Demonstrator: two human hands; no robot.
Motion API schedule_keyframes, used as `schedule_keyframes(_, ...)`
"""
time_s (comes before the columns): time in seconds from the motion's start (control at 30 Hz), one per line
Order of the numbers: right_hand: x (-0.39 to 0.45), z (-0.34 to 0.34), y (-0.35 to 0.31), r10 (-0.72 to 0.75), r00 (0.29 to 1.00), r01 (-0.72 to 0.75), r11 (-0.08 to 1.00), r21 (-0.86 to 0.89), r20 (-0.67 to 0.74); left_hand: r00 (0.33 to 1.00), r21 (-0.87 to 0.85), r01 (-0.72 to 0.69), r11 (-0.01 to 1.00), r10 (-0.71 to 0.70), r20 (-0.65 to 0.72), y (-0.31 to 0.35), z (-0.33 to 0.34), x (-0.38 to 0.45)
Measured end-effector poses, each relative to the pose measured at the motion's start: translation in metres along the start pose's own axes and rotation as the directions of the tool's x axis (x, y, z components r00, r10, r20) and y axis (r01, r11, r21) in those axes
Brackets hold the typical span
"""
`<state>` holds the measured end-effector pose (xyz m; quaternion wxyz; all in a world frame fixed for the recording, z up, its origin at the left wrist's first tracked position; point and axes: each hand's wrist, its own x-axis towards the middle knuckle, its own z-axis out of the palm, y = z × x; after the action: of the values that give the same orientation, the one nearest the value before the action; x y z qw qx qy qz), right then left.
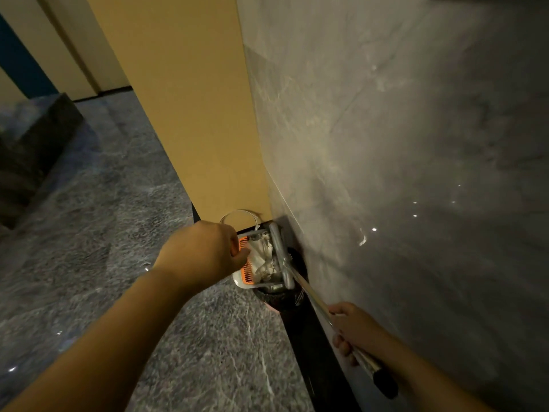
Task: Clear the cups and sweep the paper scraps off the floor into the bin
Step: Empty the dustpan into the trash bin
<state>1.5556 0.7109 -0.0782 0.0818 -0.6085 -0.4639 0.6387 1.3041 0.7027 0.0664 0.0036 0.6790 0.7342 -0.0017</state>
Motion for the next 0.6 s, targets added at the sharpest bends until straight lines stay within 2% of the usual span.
schedule_keyframes(0.17,-0.007,-0.013,0.011,-0.003,1.0,0.002,0.996,0.09,0.009,0.993,0.083,-0.09,0.993,0.083,0.084,0.024,0.009,-0.009)
schedule_keyframes(0.4,0.003,-0.016,0.016,-0.003,0.999,-0.002,0.993,0.115,0.05,0.994,0.171,-0.08,0.982,0.066,0.086,0.039,0.011,-0.008)
schedule_keyframes(0.6,0.0,-0.02,0.016,-0.065,0.998,0.065,0.997,0.042,-0.013,0.991,0.29,-0.128,0.948,0.11,0.077,0.054,0.008,0.003)
